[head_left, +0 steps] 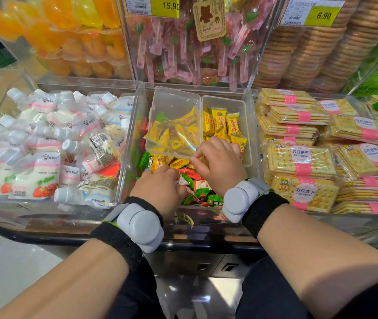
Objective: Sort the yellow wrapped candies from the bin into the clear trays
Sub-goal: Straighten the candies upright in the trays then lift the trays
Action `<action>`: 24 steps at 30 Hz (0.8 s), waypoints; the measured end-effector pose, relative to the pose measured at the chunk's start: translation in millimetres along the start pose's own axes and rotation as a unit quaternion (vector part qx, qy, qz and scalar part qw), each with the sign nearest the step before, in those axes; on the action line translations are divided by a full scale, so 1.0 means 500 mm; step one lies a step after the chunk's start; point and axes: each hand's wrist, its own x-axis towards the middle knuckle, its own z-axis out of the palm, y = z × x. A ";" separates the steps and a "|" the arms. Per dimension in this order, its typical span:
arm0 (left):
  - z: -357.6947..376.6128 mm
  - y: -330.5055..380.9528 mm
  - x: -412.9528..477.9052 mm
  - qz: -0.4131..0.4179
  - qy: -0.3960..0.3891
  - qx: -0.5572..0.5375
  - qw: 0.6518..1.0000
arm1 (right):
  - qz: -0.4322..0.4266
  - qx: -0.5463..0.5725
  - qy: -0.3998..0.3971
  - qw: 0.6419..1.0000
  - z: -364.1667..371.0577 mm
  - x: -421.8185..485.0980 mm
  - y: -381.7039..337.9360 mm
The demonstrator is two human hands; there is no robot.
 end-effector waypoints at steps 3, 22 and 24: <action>-0.005 0.004 -0.010 0.022 0.048 0.036 0.998 | -0.004 -0.007 -0.008 1.000 0.001 0.002 0.001; -0.037 0.034 -0.015 0.086 0.156 -0.264 0.948 | -0.109 0.012 -0.076 0.991 -0.010 -0.008 0.003; -0.038 0.039 -0.013 0.080 0.167 -0.282 0.941 | -0.115 0.021 -0.066 0.991 -0.009 -0.009 0.003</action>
